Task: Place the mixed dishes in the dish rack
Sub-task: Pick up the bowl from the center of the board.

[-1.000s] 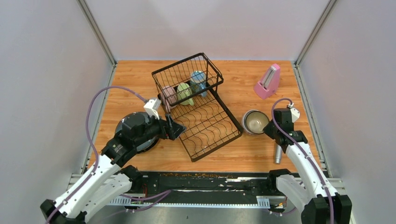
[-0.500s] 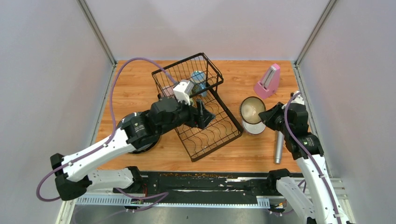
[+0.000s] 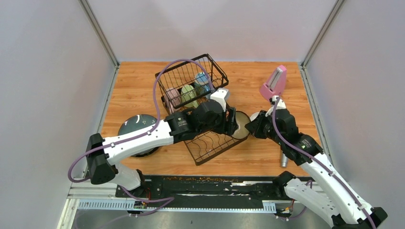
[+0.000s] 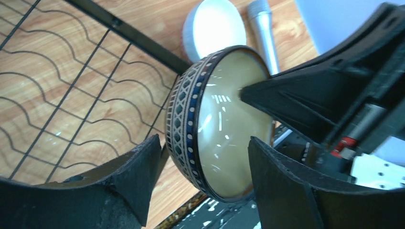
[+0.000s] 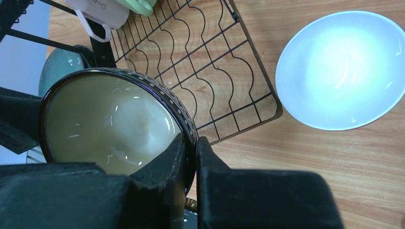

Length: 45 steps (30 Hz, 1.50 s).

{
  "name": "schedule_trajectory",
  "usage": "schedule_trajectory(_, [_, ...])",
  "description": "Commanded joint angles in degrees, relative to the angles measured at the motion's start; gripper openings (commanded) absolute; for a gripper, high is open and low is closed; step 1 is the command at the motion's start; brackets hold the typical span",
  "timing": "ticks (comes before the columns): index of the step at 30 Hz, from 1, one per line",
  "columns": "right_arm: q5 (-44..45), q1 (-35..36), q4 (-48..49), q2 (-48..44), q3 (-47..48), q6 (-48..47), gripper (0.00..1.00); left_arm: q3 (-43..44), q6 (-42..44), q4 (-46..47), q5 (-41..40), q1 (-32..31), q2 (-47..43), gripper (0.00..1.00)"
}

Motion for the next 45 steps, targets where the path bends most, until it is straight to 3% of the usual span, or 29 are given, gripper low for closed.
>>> schedule_trajectory(1, [6.8, 3.2, 4.0, -0.1, 3.4, 1.8, 0.0, 3.5, 0.8, -4.4, -3.6, -0.2, 1.2, 0.73])
schedule_trajectory(8, [15.9, 8.7, 1.4, 1.4, 4.9, 1.9, 0.0, 2.3, 1.6, -6.9, -4.8, -0.2, 2.0, 0.48])
schedule_trajectory(14, [13.3, 9.7, 5.7, -0.2, 3.3, 1.1, 0.0, 0.9, 1.8, -3.3, -1.1, -0.2, 3.3, 0.33])
schedule_trajectory(19, [8.3, 9.7, 8.2, -1.9, 0.8, 1.5, 0.05, -0.2, 2.0, -2.2, -1.8, -0.1, 2.3, 0.01])
schedule_trajectory(22, [3.9, 9.6, 10.8, -2.9, -0.5, 1.1, 0.11, -2.5, 2.8, 0.7, -1.4, 0.0, 0.8, 0.0])
schedule_trajectory(26, [-1.6, 9.6, 13.9, -3.2, -1.6, 0.9, 0.34, -5.4, 4.2, 5.2, 2.2, 1.3, -1.6, 0.0])
schedule_trajectory(28, [-5.7, 9.6, 15.5, -3.4, -2.0, 0.4, 0.41, -7.1, 4.9, 7.6, 4.9, 2.7, -3.5, 0.0])
schedule_trajectory(30, [-8.6, 9.6, 16.8, -3.6, -2.4, 0.3, 0.56, -8.9, 5.9, 10.3, 9.6, 4.6, -5.6, 0.0])
schedule_trajectory(32, [-10.0, 9.3, 17.0, -3.5, -2.6, 1.1, 0.81, -10.4, 6.2, 12.1, 13.7, 6.4, -7.6, 0.0])
schedule_trajectory(33, [-11.1, 9.0, 17.0, -3.3, -2.4, 1.0, 0.88, -11.3, 6.2, 12.5, 14.9, 7.1, -8.3, 0.0])
schedule_trajectory(37, [-15.2, 7.3, 16.4, -2.9, -1.6, 1.8, 1.0, -14.6, 6.5, 14.5, 18.2, 9.8, -12.6, 0.0])
schedule_trajectory(41, [-18.0, 5.0, 14.9, -2.0, -0.6, 2.9, 1.0, -18.2, 6.3, 17.6, 23.6, 13.2, -16.0, 0.0])
schedule_trajectory(45, [-30.9, -1.7, 16.2, -0.8, -0.8, 6.0, 1.0, -19.9, 6.8, 19.4, 27.8, 15.5, -18.4, 0.0])
